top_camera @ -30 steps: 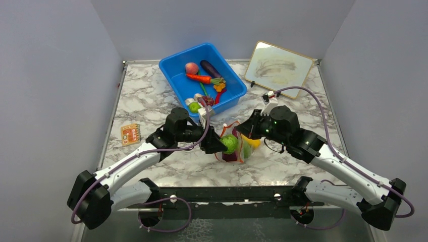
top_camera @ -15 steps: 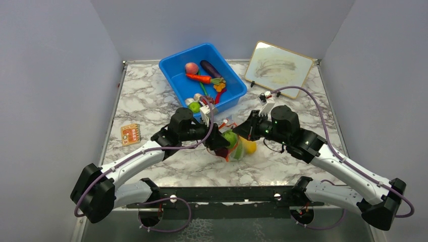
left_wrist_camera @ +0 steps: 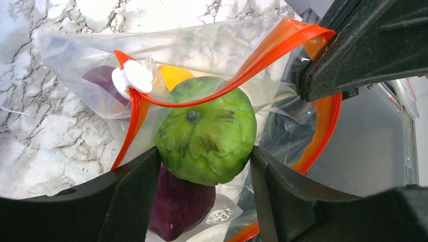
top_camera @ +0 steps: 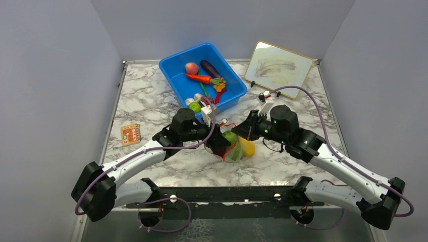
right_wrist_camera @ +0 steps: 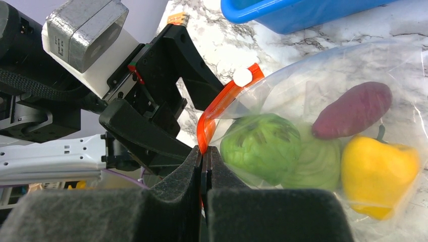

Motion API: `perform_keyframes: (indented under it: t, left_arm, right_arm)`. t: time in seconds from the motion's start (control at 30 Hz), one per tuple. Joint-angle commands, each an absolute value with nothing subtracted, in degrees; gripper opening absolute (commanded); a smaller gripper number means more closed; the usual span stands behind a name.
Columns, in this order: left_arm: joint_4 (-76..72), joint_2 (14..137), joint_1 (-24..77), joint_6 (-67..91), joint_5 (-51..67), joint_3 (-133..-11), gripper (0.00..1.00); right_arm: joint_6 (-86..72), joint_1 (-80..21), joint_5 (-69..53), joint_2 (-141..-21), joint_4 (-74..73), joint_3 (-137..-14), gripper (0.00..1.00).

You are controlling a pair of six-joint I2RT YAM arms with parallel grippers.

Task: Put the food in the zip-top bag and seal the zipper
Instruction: Place the fake vegetable in the zipper food storage bag.

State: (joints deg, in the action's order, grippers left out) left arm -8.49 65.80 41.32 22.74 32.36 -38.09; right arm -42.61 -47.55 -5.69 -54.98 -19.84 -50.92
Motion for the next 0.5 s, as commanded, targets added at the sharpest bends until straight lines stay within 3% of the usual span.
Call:
perform_keyframes:
  t: [0.0,0.13,0.47]
  left_arm:
    - [-9.55,64.34,41.57,22.24,30.94,-40.25,0.67]
    - [-8.34,62.17,41.58,21.34,30.22,-40.32,0.80]
    - [2.51,56.50,41.62,15.91,25.48,-43.73,0.79]
  right_arm:
    - [-42.10,-47.55,-5.45,-54.41,-17.75,-51.62,0.01]
    - [-41.90,-47.50,-3.46,-54.14,-19.41,-51.97,0.01]
    - [-41.34,-47.55,3.43,-52.38,-24.61,-53.77,0.01]
